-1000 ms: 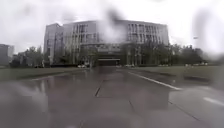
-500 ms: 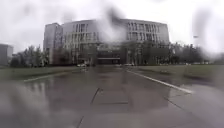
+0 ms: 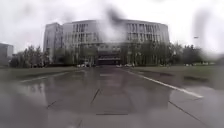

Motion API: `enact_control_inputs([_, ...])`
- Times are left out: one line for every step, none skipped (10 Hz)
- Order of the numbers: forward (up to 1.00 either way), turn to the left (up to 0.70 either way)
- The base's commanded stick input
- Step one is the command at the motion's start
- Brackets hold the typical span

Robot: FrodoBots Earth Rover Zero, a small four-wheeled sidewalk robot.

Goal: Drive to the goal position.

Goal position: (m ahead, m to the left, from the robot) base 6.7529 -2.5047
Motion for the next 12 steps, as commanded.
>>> enact_control_inputs([0.70, 0.00])
enact_control_inputs([0.70, 0.00])
enact_control_inputs([0.70, 0.00])
enact_control_inputs([0.70, 0.00])
enact_control_inputs([0.70, 0.00])
enact_control_inputs([0.70, 0.00])
enact_control_inputs([0.70, 0.00])
enact_control_inputs([0.70, 0.00])
enact_control_inputs([0.70, 0.00])
enact_control_inputs([0.70, 0.00])
enact_control_inputs([0.70, 0.00])
enact_control_inputs([0.70, 0.00])
